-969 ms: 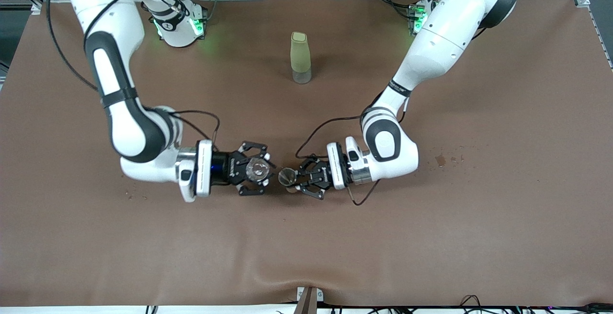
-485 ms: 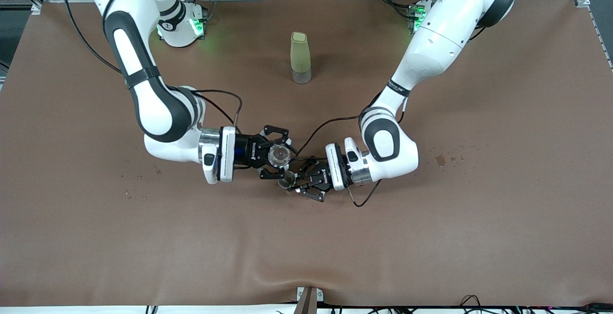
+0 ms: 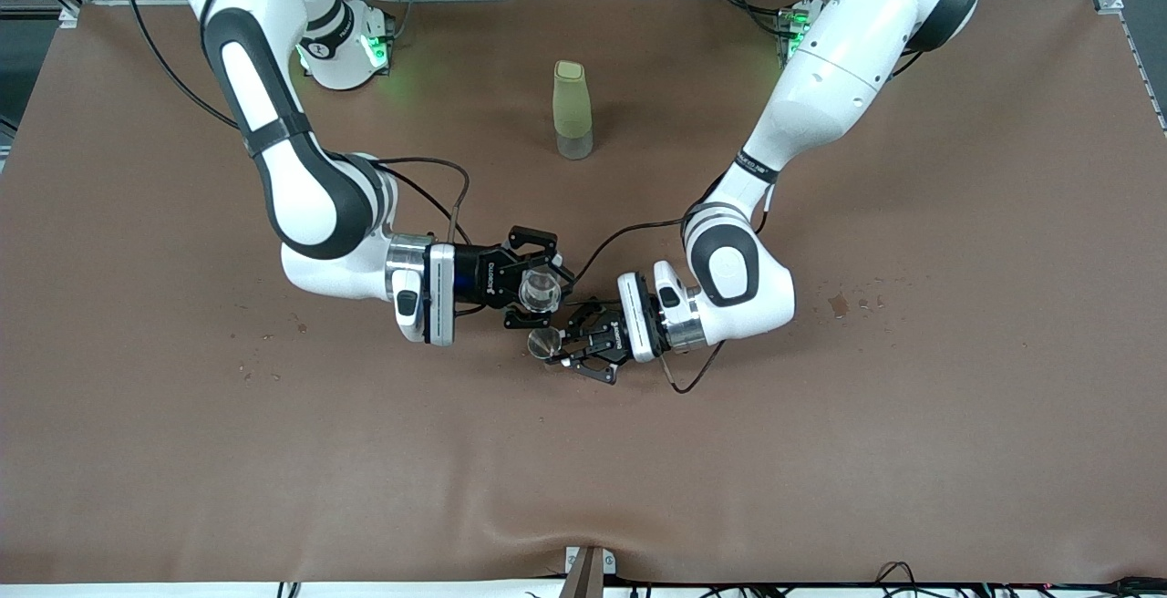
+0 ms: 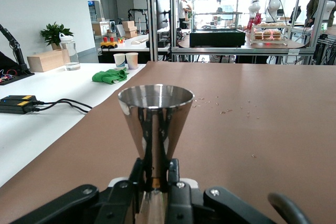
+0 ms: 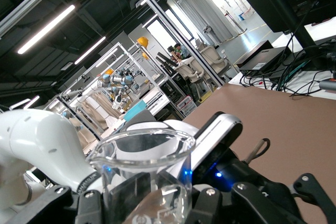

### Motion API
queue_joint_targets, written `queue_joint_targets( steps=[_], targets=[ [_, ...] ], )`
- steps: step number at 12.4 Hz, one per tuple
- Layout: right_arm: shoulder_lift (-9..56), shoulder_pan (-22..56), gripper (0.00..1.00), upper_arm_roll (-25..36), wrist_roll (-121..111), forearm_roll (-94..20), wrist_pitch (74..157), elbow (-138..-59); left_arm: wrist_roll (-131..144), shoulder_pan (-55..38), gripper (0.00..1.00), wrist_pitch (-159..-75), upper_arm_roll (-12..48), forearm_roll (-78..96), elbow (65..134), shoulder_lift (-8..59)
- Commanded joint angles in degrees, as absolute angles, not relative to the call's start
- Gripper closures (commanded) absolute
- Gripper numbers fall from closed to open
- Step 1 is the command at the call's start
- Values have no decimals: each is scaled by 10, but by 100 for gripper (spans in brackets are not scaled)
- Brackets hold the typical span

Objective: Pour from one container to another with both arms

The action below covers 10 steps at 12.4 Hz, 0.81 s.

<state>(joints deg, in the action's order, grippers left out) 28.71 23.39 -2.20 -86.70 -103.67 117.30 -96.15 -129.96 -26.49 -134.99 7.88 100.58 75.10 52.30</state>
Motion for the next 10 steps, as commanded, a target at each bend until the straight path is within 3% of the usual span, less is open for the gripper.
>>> queue_joint_targets(
  steps=[1,10],
  targets=[
    [251,241,100,-18,-805,-1052,1180,-993,-1299,-274,100,-1358,72,1031,734,531],
    [256,237,100,-18,-663,-1052,1182,-995,-1322,-272,100,-1356,78,1038,737,529]
  ],
)
